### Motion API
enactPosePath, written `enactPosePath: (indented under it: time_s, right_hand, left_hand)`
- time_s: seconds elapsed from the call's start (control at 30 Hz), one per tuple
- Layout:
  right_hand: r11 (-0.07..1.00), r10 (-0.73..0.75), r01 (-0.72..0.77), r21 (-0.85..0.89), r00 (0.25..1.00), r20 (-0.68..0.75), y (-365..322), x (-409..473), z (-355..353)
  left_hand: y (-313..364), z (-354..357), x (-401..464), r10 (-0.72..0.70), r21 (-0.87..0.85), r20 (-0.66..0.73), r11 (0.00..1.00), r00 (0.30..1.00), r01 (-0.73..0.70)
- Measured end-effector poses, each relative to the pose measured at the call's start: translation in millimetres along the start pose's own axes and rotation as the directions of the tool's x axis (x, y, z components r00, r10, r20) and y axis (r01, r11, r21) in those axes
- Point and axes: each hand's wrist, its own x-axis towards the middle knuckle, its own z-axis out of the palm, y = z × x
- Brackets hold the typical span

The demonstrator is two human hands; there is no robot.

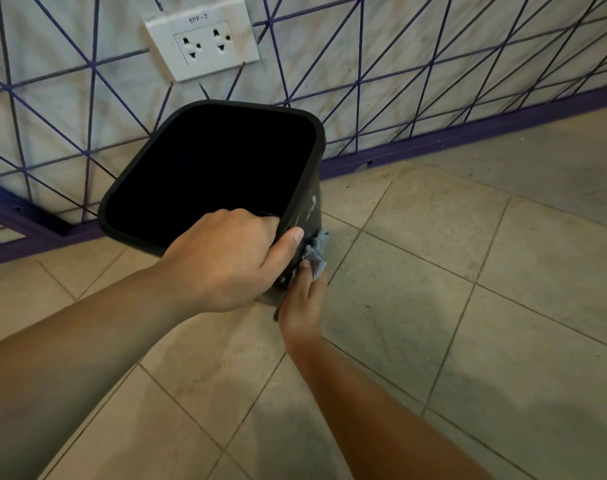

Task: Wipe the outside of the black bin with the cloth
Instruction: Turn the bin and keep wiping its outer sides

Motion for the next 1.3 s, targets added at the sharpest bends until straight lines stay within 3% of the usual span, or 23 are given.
enactPosePath:
  time_s: [0.13, 0.27, 0.47, 0.6, 0.73, 0.8, 0.93, 1.0, 1.13, 1.23, 1.3]
  right_hand:
    - [0.993, 0.116, -0.115, 0.015, 0.992, -0.058, -5, 24, 5]
    - [0.998, 0.051, -0.05, 0.03, 0.998, -0.027, -7, -14, 10]
    - [0.995, 0.09, -0.081, 0.058, 0.978, -0.19, 8, 27, 15]
    - [0.997, 0.078, -0.074, 0.038, 0.99, -0.115, -3, -4, 13]
    - [0.998, 0.037, -0.046, -0.032, 0.969, -0.243, 13, 3, 14]
    - [0.995, 0.093, -0.096, -0.004, 0.969, -0.23, 14, 12, 16]
    - [1.0, 0.018, -0.019, -0.012, 0.996, -0.088, 8, -20, 12]
    - [0.999, -0.011, 0.007, -0.036, 0.994, -0.107, 7, -14, 9]
    - [0.993, 0.112, -0.114, -0.017, 0.989, -0.092, 6, 4, 6]
    - [0.997, 0.025, -0.027, -0.073, 0.999, -0.019, 4, -20, 4]
    - [0.996, -0.016, 0.011, -0.093, 0.998, -0.059, 5, -14, 4]
  left_hand:
    - [-1, 0, 2, -0.001, -0.007, -0.014, 1.0, 1.0, 0.001]
    - [-3, 0, 1, -0.004, -0.021, 0.014, 1.0, 1.0, 0.004]
    - [-3, 0, 6, -0.008, -0.027, 0.008, 1.0, 1.0, 0.009]
    - [-4, 0, 4, -0.003, -0.029, 0.021, 1.0, 1.0, 0.004]
    - [-4, 1, 5, -0.004, -0.008, 0.021, 1.0, 1.0, 0.005]
    - [-4, 0, 5, -0.006, -0.006, 0.017, 1.0, 1.0, 0.007]
    - [-5, 0, 6, -0.011, -0.018, 0.03, 1.0, 0.999, 0.011]
    - [-6, 1, 6, -0.014, -0.023, 0.026, 1.0, 1.0, 0.015]
    - [-6, 1, 6, -0.029, -0.031, 0.018, 0.999, 0.999, 0.029]
    - [-6, 1, 6, -0.025, -0.038, 0.03, 0.999, 0.999, 0.026]
    - [-7, 2, 6, -0.027, -0.039, 0.023, 0.999, 0.999, 0.028]
